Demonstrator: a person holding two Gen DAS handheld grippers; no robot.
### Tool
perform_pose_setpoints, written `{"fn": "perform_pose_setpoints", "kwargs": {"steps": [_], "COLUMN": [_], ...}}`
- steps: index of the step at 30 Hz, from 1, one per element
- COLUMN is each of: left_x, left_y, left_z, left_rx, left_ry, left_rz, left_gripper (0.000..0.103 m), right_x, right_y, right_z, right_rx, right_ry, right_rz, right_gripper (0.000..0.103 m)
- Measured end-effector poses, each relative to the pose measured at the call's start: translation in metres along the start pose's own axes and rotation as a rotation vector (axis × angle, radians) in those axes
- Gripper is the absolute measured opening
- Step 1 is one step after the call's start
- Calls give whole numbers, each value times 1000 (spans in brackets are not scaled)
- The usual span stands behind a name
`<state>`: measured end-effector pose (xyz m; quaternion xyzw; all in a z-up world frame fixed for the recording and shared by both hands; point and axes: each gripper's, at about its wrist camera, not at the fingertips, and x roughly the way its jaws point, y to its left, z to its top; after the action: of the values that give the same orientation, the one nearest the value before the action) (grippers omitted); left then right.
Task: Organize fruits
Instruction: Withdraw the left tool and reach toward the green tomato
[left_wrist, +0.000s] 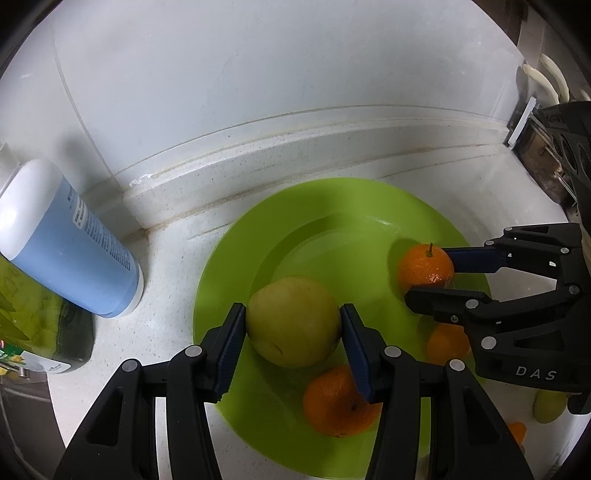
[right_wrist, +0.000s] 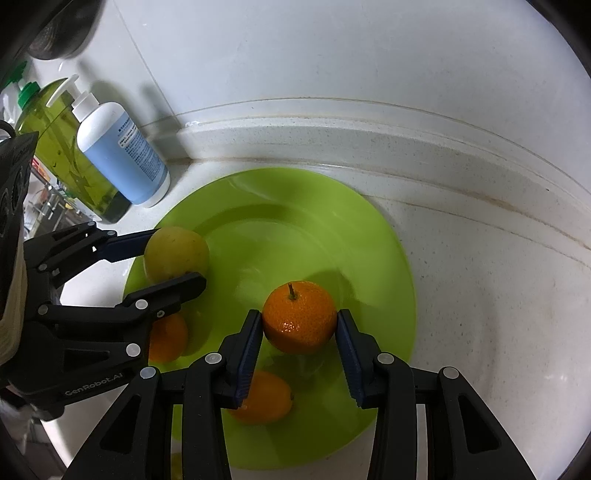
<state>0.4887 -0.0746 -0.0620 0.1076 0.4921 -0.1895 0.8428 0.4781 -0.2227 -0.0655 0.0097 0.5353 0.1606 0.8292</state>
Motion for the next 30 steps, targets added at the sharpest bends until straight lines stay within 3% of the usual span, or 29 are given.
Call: {"fn": "perform_pose_setpoints", "kwargs": {"steps": [4,7,10,18,30], "left_x": [-11,-26,-45,-103,-180], "left_y": [-1,-1,-1,-7,-16], "left_z": [3,4,0,-13,-61], "left_rx": [-3,-8,-19,-51,-97], "left_ry": [-38,-72,-121,-242,-363], "left_rz": [14,22,38,56,80], "left_gripper": [63,64,68,76,90], "right_x": [0,-8,-24,-84,-162], "right_y": [-2,-3,3,24,61], "right_z": [0,-1,-5,-23,-74], "right_rx": [20,39,24,9,30], "right_ry": [4,-9,-56,-208,-428], "right_rz": [13,20,-10,-49,-154], "right_gripper": [42,44,52,52,70]}}
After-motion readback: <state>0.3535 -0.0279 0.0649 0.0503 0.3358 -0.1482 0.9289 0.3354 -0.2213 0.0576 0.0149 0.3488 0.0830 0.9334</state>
